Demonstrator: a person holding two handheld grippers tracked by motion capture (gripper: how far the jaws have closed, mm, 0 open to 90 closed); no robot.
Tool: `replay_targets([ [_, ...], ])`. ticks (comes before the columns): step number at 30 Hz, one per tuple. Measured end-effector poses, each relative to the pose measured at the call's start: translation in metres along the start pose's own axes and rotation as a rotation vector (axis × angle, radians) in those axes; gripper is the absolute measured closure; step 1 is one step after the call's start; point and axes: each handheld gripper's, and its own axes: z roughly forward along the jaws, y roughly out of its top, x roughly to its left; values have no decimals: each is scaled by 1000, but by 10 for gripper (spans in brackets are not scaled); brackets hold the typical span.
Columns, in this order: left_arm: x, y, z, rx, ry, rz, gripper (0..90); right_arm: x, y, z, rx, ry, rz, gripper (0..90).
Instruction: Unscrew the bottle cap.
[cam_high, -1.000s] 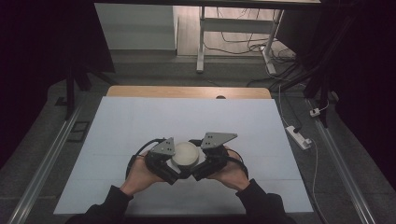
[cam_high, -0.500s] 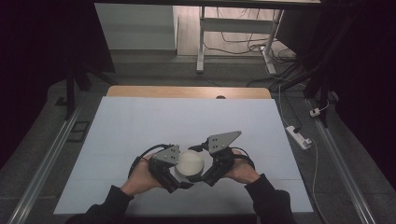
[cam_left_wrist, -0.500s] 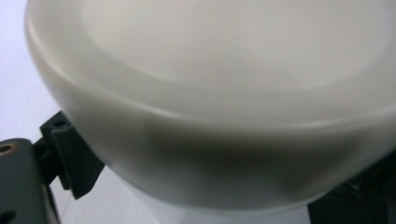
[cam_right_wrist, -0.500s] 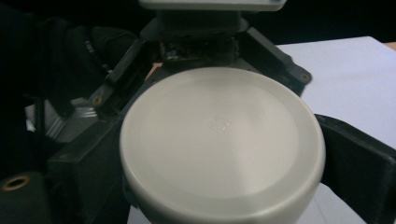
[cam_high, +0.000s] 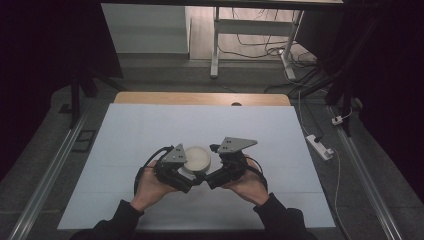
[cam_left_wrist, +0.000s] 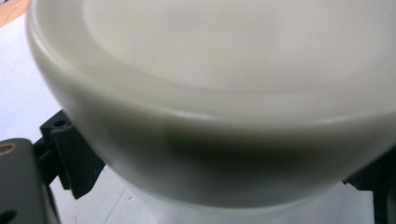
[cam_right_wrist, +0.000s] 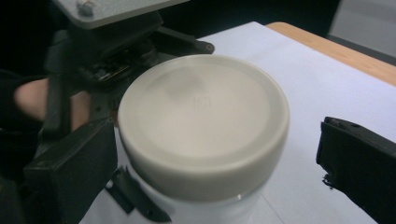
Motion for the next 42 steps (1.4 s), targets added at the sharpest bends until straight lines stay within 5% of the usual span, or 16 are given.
replay_targets([
  [3, -4, 2, 2, 6, 4, 2, 70, 8, 1, 5, 15, -41, -16, 0],
  [12, -7, 3, 2, 3, -35, 29, 70, 15, -2, 8, -1, -33, -55, 66],
  [23, -3, 0, 1, -25, -275, 114, 70, 2, -4, -2, 15, 227, -109, 67],
  [28, -4, 0, 2, -9, -283, 135, 70, -1, -4, -4, 12, 275, -117, 67],
  [42, 2, -3, 1, 2, -209, 100, 70, -5, 0, -11, -18, 210, -93, 67],
])
